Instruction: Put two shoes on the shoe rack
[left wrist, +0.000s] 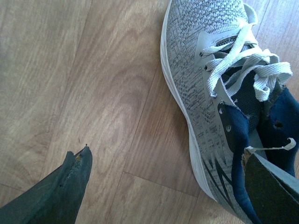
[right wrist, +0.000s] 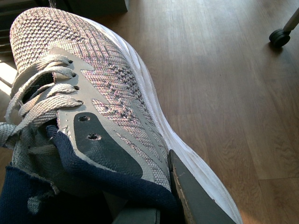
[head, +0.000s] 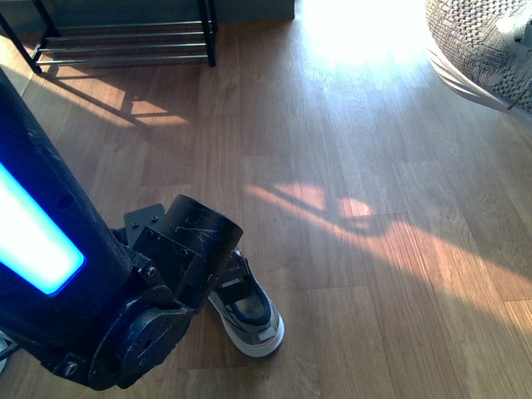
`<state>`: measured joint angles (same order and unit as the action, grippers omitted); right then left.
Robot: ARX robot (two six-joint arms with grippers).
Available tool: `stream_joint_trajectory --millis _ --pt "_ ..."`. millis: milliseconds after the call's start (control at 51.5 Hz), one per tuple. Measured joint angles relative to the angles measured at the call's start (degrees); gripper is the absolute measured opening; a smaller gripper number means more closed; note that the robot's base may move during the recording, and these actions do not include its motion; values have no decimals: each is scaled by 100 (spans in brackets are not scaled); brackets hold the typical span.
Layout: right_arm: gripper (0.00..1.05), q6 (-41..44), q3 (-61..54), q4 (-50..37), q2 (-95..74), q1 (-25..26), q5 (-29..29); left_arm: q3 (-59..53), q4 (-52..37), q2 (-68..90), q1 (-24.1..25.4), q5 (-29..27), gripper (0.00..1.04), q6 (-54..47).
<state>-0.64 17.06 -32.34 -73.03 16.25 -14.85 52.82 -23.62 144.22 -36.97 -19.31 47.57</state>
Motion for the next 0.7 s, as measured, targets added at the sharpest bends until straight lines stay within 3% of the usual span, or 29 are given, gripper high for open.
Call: stream_joint_trajectory --millis 699 --pt "1 0 -2 0 0 0 -2 1019 -164 999 98 1119 95 118"
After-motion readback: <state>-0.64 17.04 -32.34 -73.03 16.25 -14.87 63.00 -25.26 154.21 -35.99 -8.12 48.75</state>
